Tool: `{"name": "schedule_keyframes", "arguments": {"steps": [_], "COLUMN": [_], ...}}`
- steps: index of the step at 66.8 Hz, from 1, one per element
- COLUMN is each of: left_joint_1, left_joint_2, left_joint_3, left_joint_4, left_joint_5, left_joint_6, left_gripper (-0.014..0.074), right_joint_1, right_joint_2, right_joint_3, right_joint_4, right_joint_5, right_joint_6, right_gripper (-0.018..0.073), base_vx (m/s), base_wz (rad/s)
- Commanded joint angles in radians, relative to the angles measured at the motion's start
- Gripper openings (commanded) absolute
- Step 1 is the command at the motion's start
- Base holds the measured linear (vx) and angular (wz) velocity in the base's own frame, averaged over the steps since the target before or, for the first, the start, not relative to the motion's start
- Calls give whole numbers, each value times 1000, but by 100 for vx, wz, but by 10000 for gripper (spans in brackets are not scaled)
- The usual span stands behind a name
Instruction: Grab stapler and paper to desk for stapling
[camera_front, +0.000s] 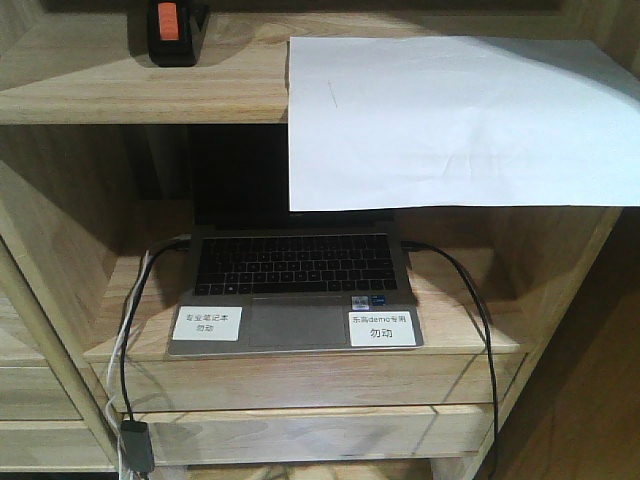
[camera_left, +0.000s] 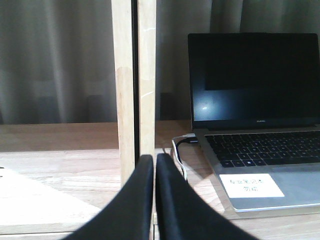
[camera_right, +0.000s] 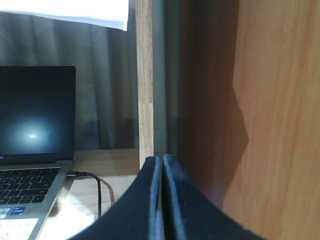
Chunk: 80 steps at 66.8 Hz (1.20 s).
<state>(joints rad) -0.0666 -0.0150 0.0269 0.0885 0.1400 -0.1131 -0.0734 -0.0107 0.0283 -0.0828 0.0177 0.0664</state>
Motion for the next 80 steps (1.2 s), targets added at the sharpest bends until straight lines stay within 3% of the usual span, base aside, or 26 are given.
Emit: {"name": "schedule_keyframes", "arguments": {"steps": [1,80], "left_joint_1": [-2,-2], "left_joint_2": [7,7], "left_joint_3": [27,27], "left_joint_4": [-8,-8], "left_joint_5": [-72,-108], "left_joint_6": [-9,-9], "left_gripper": [-7,-7], "right_joint_1": [-5,-5], "right_joint_2": [-14,-14], "right_joint_3": [2,2], "right_joint_4": [-6,-6], "right_joint_5": [-75,-75], "right_joint_6": [-5,-5], "right_gripper": [-9,-9], "base_vx": [0,0], "base_wz": [0,0]}}
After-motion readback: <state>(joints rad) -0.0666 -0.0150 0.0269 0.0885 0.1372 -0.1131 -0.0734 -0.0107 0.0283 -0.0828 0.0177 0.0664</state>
